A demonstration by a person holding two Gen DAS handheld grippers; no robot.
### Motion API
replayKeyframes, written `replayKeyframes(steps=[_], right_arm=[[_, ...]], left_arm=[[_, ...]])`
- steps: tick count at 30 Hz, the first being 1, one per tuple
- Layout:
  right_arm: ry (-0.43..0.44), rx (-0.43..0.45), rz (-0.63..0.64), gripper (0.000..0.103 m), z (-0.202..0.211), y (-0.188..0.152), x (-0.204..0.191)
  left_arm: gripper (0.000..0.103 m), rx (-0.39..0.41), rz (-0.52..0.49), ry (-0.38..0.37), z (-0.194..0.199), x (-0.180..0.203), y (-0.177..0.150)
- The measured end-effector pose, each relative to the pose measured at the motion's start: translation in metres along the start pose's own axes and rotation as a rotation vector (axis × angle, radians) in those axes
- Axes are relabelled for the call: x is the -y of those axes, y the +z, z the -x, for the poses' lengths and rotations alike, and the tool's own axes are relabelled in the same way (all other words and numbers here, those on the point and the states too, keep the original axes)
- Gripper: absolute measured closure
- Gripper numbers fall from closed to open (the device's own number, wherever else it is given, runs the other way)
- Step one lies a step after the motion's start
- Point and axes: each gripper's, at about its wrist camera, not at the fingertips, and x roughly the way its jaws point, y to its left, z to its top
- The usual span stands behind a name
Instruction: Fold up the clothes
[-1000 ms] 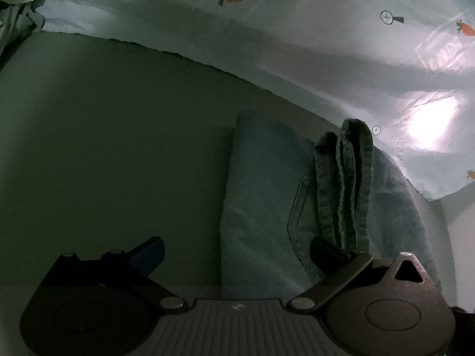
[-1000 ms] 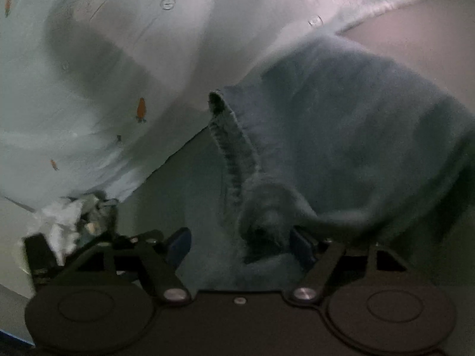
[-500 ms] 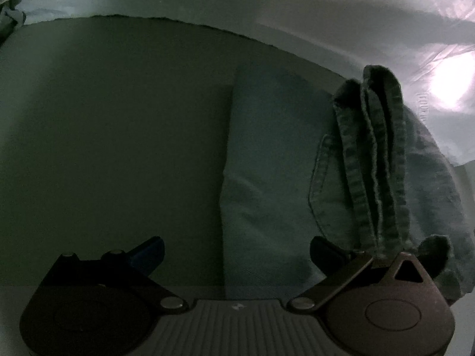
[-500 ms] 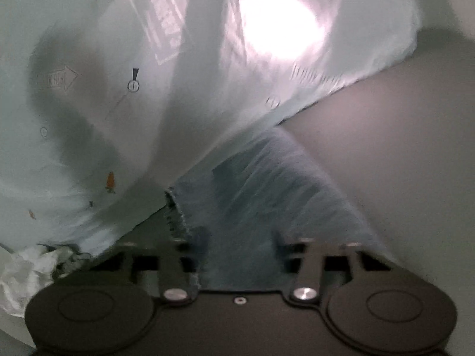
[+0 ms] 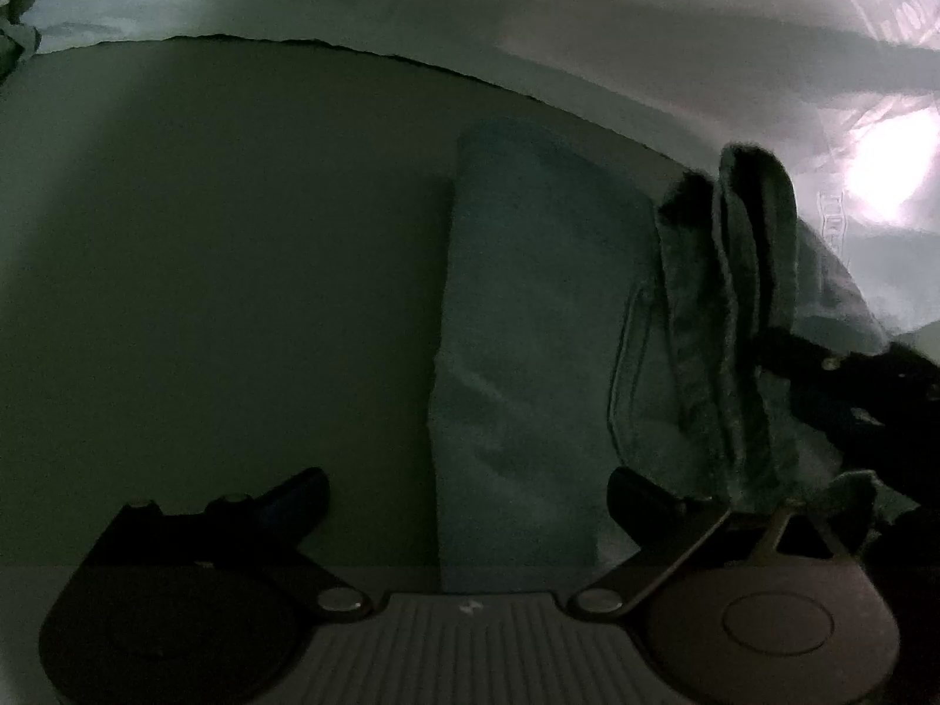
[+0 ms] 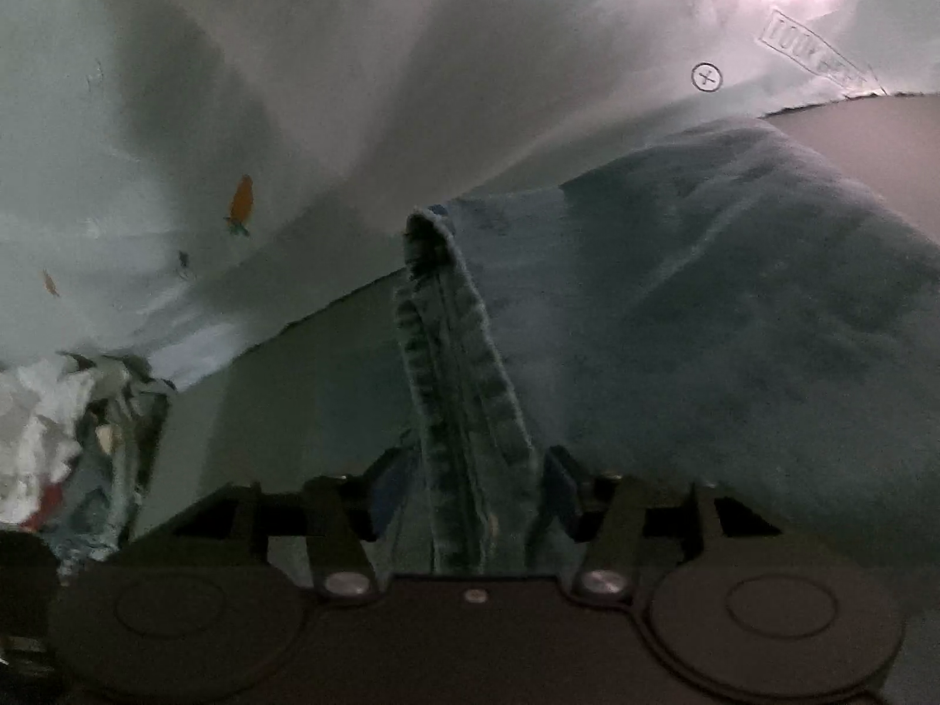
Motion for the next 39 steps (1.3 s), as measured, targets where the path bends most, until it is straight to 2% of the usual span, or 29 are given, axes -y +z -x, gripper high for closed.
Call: replayKeyframes(steps=[2,4,12,15,18,20,22,23,25,28,36,39], right_arm=[[0.010,-0.006,-0.024,0.038,-0.005,0.002,0.002],[0.029,-0.014,-0.035,0.028,-0.009,0.004,0.000],[0.015,-0.036,-0.010,0.028,-0.020,0.008,-0.005],[-0.047,-0.032,0.105,0.028,-0.026,0.000,-0.019],[-0.153,-0.022,0.351,0.029,-0.038,-0.018,-0.045],[-0.260,-0.001,0.493,0.040,-0.045,-0.035,-0.061],[-0.301,0.024,0.514,0.051,-0.045,-0.039,-0.063],[-0.300,0.030,0.496,0.054,-0.044,-0.038,-0.061],[-0.299,0.048,0.441,0.072,-0.039,-0.035,-0.054],[-0.267,0.053,0.348,0.082,-0.032,-0.028,-0.041],[-0.093,-0.003,-0.001,0.087,-0.023,-0.006,-0.004],[0.039,-0.006,-0.164,0.088,-0.012,-0.001,0.015]], left_arm=[[0.004,0.003,0.008,-0.003,0.000,-0.003,0.003],[0.004,0.006,0.018,-0.005,-0.001,-0.006,0.005],[0.004,0.014,0.066,0.007,0.000,-0.013,0.010],[0.004,0.022,0.088,0.013,0.001,-0.015,0.012],[0.004,0.025,0.108,0.013,0.004,-0.018,0.014],[0.004,0.029,0.109,0.014,0.004,-0.018,0.016],[0.004,0.034,0.104,0.015,0.005,-0.017,0.017],[0.004,0.036,0.102,0.016,0.006,-0.017,0.018],[0.004,0.041,0.101,0.017,0.008,-0.019,0.018],[0.004,0.046,0.109,0.018,0.011,-0.023,0.018],[0.004,0.054,0.117,0.014,0.014,-0.028,0.017],[0.004,0.053,0.114,0.014,0.011,-0.028,0.017]])
